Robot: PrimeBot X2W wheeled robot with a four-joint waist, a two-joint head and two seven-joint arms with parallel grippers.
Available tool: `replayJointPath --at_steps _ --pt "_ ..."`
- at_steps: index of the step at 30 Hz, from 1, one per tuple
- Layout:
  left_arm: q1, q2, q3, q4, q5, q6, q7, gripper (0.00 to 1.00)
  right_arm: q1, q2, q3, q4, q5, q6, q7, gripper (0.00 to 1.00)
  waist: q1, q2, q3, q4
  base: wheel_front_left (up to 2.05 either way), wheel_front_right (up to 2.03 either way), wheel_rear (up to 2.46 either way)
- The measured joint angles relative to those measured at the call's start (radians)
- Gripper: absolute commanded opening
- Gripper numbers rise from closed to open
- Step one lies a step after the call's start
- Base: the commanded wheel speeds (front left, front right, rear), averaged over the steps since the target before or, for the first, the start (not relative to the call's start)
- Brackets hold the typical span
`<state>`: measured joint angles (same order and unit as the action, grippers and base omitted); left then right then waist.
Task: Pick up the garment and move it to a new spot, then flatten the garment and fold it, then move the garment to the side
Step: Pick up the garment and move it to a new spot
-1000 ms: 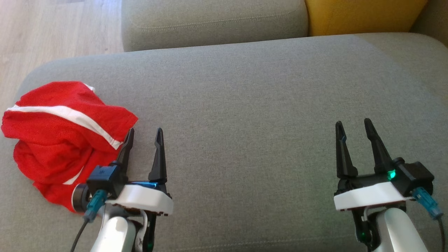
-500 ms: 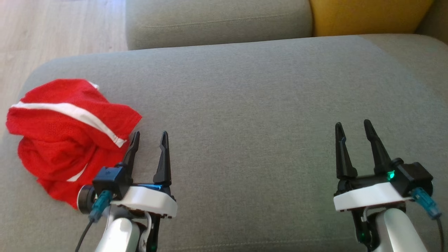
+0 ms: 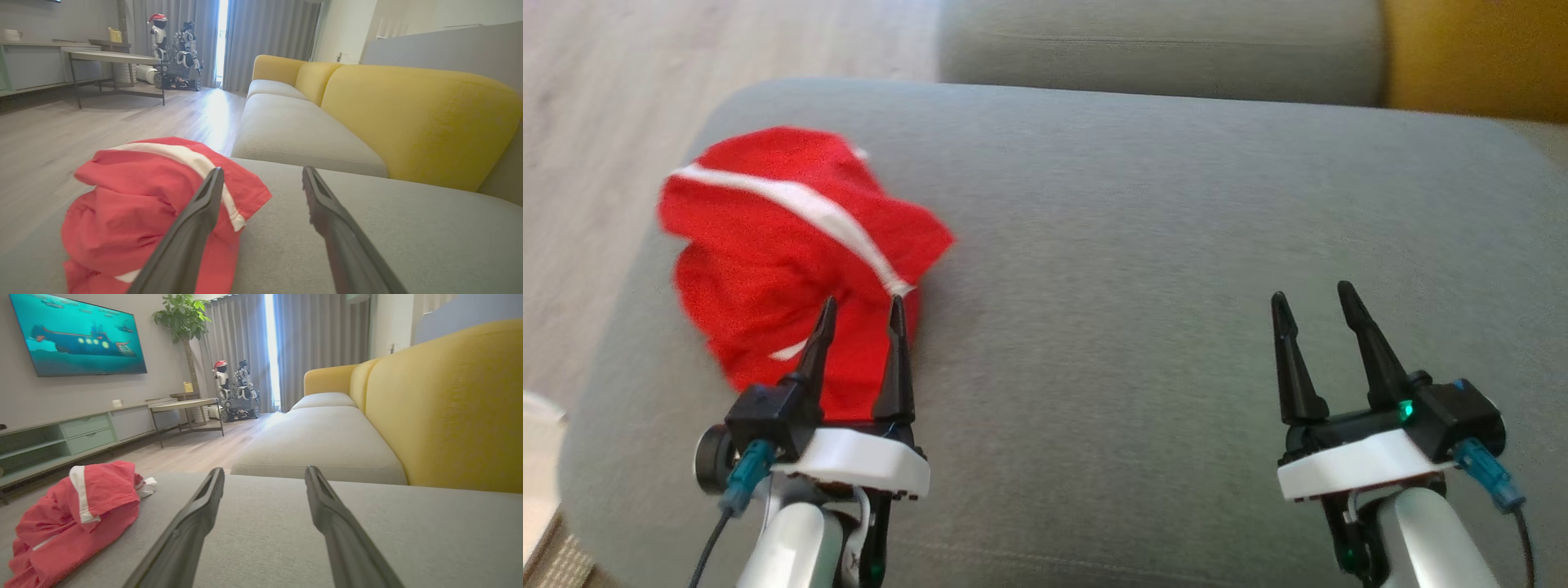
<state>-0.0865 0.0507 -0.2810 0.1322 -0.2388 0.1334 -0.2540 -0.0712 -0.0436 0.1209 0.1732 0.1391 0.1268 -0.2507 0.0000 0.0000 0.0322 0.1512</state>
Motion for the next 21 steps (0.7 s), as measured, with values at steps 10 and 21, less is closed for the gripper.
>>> replayJointPath --at_steps 10,21 --pt "0.018 0.0 0.029 -0.014 0.035 0.006 0.0 1.0 0.0 0.0 0.051 0.004 0.001 0.0 0.002 1.0 0.0 0.0 -0.007 0.177 0.0 0.0 0.0" --pt "0.048 0.0 0.065 -0.037 0.035 0.006 0.0 1.0 0.0 0.0 0.07 0.012 0.003 0.0 0.004 1.0 0.0 0.0 -0.017 0.267 0.0 0.0 0.0"
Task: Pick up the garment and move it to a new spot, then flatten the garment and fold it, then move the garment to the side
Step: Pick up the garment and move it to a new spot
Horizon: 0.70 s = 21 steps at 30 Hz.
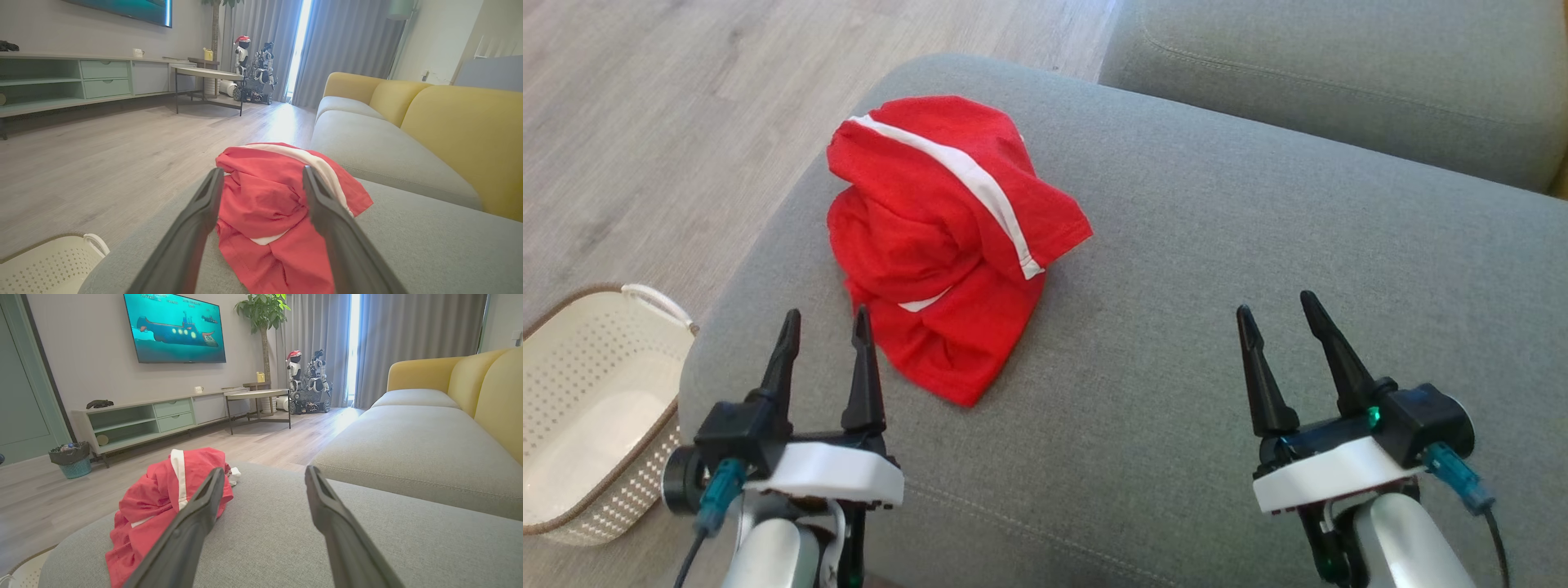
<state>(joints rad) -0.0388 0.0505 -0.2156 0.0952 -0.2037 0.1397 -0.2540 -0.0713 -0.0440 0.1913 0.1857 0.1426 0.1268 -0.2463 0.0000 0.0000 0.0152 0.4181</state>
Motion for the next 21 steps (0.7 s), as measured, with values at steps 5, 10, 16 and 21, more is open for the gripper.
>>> replayJointPath --at_steps 5,10,16,21 --pt "0.0 0.0 0.005 -0.014 -0.001 0.003 0.0 1.0 0.0 0.0 0.006 0.005 0.01 0.0 0.009 1.0 0.0 0.0 0.005 -0.009 0.0 0.0 0.0" --pt "-0.001 0.0 0.007 -0.014 -0.002 0.01 0.0 1.0 0.0 0.0 0.006 0.006 0.016 0.0 0.009 1.0 0.0 0.0 0.007 -0.018 0.0 0.0 0.0" --pt "-0.003 0.0 0.037 -0.014 -0.002 0.01 0.0 1.0 -0.001 0.0 0.006 0.005 0.016 0.0 0.01 1.0 0.0 0.0 0.02 -0.033 0.0 0.0 0.0" --pt "-0.009 -0.002 0.059 -0.004 -0.023 0.01 0.0 1.0 -0.004 0.0 -0.007 -0.009 0.014 0.0 0.01 1.0 0.0 0.0 0.047 -0.053 0.0 0.0 0.0"
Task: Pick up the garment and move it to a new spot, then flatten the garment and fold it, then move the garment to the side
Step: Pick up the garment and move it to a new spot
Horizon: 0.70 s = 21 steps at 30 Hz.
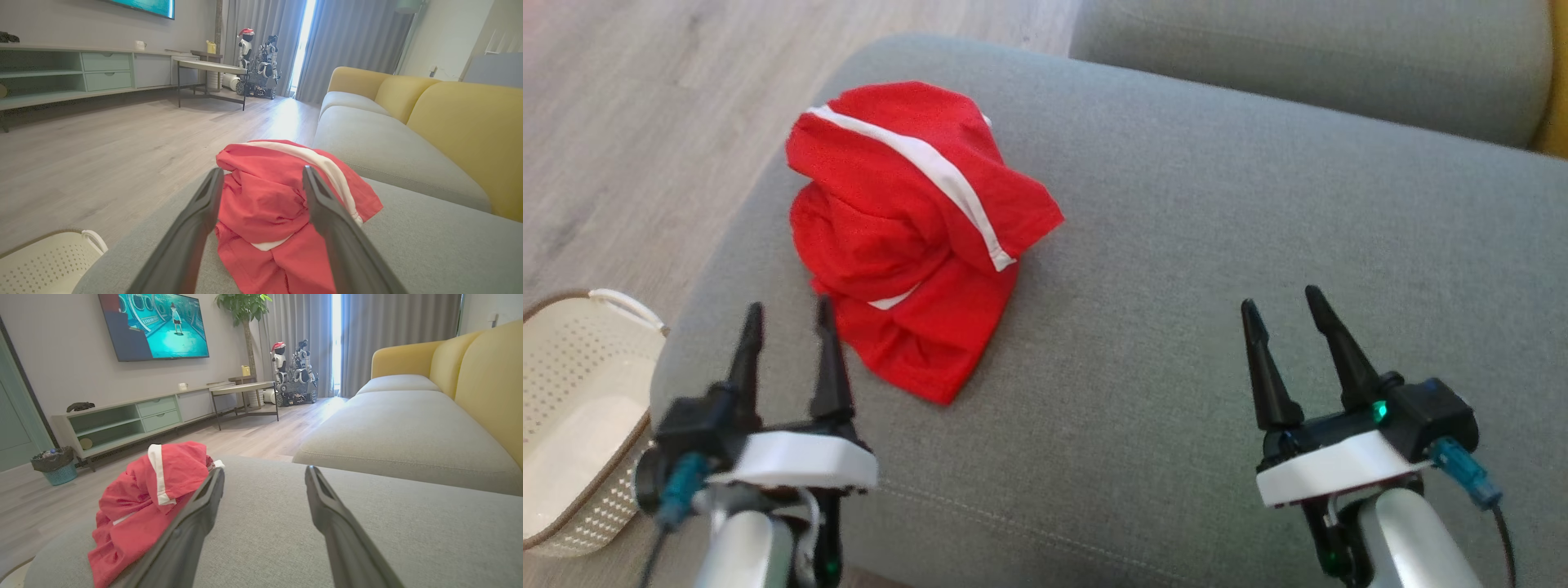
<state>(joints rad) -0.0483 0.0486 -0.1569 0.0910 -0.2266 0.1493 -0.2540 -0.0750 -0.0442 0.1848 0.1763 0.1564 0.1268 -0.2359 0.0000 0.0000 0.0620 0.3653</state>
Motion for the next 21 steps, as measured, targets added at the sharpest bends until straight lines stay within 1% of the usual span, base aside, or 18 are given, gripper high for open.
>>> replayJointPath --at_steps 3,5,9,11,14,19,21 --pt "-0.011 0.0 0.015 0.01 -0.022 -0.006 0.0 1.0 -0.006 0.0 -0.01 -0.008 -0.007 0.0 0.007 1.0 0.0 0.0 0.016 -0.009 0.0 0.0 0.0" --pt "-0.042 -0.001 0.019 0.016 0.007 -0.028 0.0 1.0 -0.019 0.0 -0.026 -0.017 -0.013 0.0 0.009 1.0 0.0 0.0 0.036 -0.018 0.0 0.0 0.0" --pt "-0.141 -0.004 0.062 0.063 0.002 -0.073 0.0 1.0 -0.042 -0.001 -0.064 -0.045 -0.026 0.0 0.018 1.0 0.0 0.0 0.081 -0.039 0.0 0.0 0.0" --pt "-0.188 0.0 0.078 0.105 0.0 -0.09 0.0 1.0 -0.048 -0.001 -0.07 -0.06 -0.032 0.0 0.023 1.0 0.0 0.0 0.106 -0.052 0.0 0.0 0.0" --pt "-0.259 0.007 0.105 0.202 -0.041 -0.116 0.003 1.0 -0.06 -0.001 -0.082 -0.081 -0.047 0.0 0.031 1.0 0.0 0.0 0.146 -0.072 0.0 0.0 0.0" --pt "-0.413 0.05 0.119 0.321 -0.075 -0.151 0.072 1.0 -0.086 -0.002 -0.092 -0.109 -0.062 0.0 0.043 1.0 0.0001 0.0 0.209 -0.106 0.0 0.0 0.0" --pt "-0.472 0.057 0.133 0.354 -0.095 -0.167 0.103 1.0 -0.091 -0.002 -0.091 -0.116 -0.063 0.0 0.044 1.0 0.0001 0.0 0.23 -0.12 0.0 0.0 0.0"
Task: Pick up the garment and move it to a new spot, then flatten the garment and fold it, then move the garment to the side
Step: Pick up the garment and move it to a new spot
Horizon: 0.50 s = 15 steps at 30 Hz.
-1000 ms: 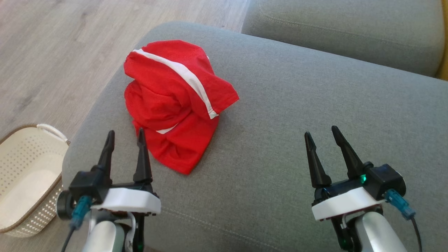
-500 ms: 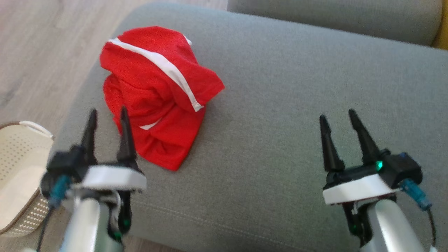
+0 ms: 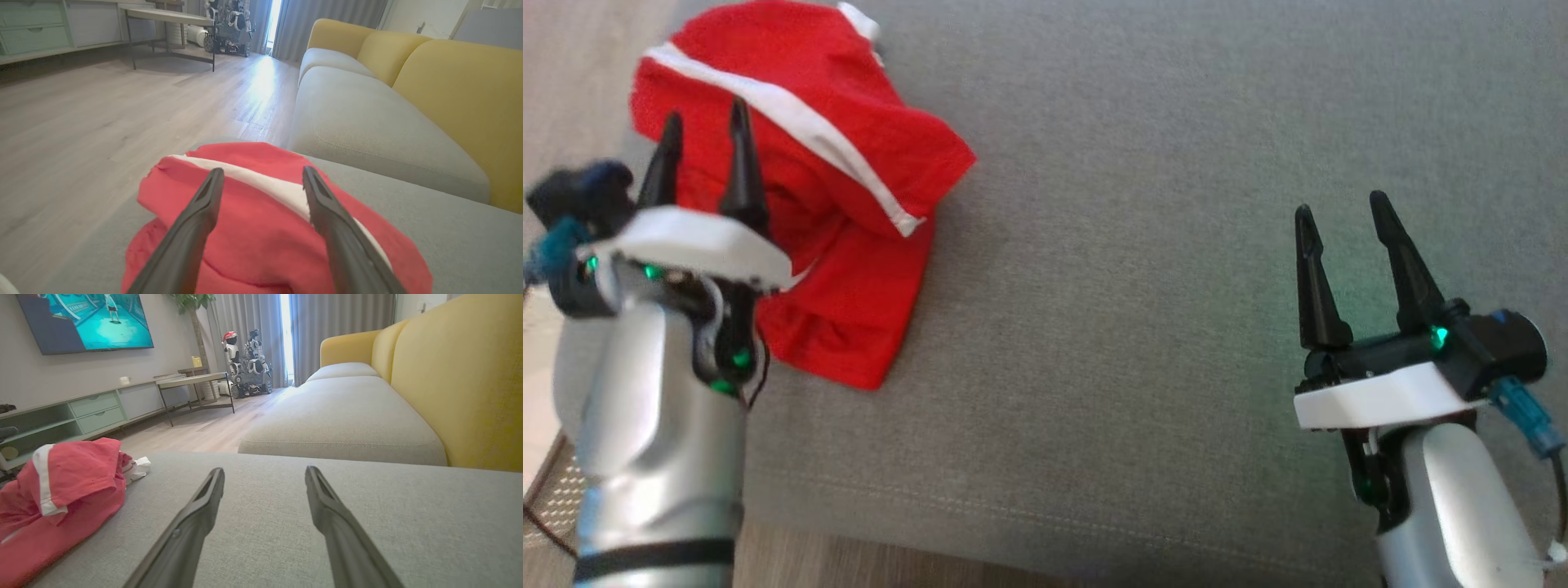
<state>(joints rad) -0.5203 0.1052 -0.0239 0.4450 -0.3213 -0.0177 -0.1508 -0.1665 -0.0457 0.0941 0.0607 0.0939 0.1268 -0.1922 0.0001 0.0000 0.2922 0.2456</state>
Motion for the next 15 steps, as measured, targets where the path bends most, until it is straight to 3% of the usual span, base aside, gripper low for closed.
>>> replayJointPath --at_steps 3,13,14,15 --pt "-0.061 0.004 0.009 0.05 -0.039 -0.019 0.039 1.0 -0.012 0.0 0.003 -0.007 0.0 0.0 0.004 1.0 0.0 0.0 0.027 -0.02 0.0 0.0 0.0" --pt "-0.15 0.045 0.026 0.226 -0.059 -0.025 0.113 1.0 -0.032 -0.001 0.018 -0.016 0.0 0.0 0.007 1.0 0.0 0.0 0.078 -0.071 0.0 0.0 0.0" --pt "-0.156 0.045 0.025 0.241 -0.059 -0.028 0.116 0.81 -0.035 -0.001 0.018 -0.017 0.0 0.0 0.007 1.0 0.0 0.0 0.081 -0.074 0.0 0.0 0.0" --pt "-0.161 0.045 0.024 0.253 -0.059 -0.028 0.118 0.46 -0.036 -0.001 0.019 -0.017 0.0 0.0 0.007 1.0 0.0 0.0 0.083 -0.077 0.0 0.0 0.0"
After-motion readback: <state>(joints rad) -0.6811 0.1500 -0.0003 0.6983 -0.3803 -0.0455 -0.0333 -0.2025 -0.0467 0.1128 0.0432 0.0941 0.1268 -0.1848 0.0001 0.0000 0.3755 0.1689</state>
